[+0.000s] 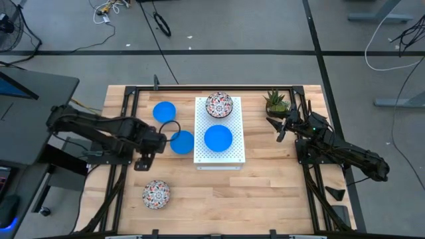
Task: Pick & Place Mini bowls
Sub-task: Stack the white bowl on top of the other white bowl on the shelf
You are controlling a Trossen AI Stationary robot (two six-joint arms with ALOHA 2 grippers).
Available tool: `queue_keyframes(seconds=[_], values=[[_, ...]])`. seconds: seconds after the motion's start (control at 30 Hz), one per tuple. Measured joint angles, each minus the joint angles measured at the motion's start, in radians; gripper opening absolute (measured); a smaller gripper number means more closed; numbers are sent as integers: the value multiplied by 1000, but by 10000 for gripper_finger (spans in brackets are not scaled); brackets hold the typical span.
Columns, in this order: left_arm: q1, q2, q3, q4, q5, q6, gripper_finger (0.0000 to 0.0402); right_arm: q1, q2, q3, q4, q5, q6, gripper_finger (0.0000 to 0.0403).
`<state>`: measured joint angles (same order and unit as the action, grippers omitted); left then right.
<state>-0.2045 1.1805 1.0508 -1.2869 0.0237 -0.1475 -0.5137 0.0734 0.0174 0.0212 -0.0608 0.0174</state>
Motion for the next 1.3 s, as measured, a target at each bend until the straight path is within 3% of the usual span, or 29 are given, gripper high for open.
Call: queue_keyframes(seconds=[0.17, 0.4, 1.3], values=[[-69, 0, 0, 0, -39, -13, 288, 0, 0, 0, 0, 0, 0, 169], [-170, 6, 0, 0, -94, -183, 288, 0, 0, 0, 0, 0, 0, 169], [-437, 188, 0, 125, -52, -824, 288, 0, 0, 0, 0, 0, 0, 169]])
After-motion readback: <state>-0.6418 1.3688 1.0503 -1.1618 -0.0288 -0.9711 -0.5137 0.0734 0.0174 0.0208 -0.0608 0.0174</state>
